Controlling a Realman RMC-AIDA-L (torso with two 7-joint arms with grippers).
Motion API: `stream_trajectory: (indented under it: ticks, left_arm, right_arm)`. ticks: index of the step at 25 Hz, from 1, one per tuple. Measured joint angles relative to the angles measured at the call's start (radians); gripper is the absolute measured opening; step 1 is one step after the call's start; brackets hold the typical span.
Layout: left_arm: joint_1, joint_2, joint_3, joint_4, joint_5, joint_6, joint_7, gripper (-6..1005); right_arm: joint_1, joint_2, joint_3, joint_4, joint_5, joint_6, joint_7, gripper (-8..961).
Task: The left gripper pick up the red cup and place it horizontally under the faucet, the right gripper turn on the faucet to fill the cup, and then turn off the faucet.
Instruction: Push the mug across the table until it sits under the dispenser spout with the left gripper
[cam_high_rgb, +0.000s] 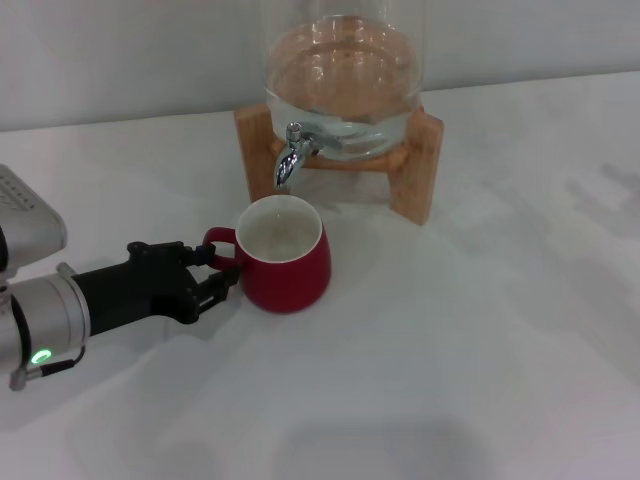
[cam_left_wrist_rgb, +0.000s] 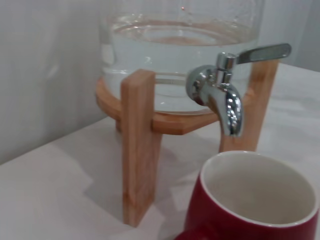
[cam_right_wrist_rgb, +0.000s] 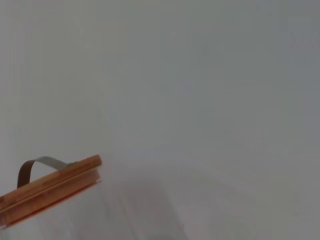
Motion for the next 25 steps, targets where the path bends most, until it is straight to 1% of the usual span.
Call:
stream_trajectory:
  ticks: [8,14,25]
  left_arm:
    - [0.001,0.003,0.002,0.003,0.001,0.024,-0.001,423]
    - [0.004,0.003,0.003,0.004,0.005,0.014,0.0,423]
    - [0.017,0.005,-0.004,0.015,0.001,0.106,0.0,424]
  right_arm:
    - [0.002,0.0,0.004,0.0,0.0,0.003,0.001,781]
    - [0.0,0.0,0.008,0.0,0.0,0.002,0.0,781]
    - [0.001,0.0,0.02,0.002,-0.001,0.003,0.0,780]
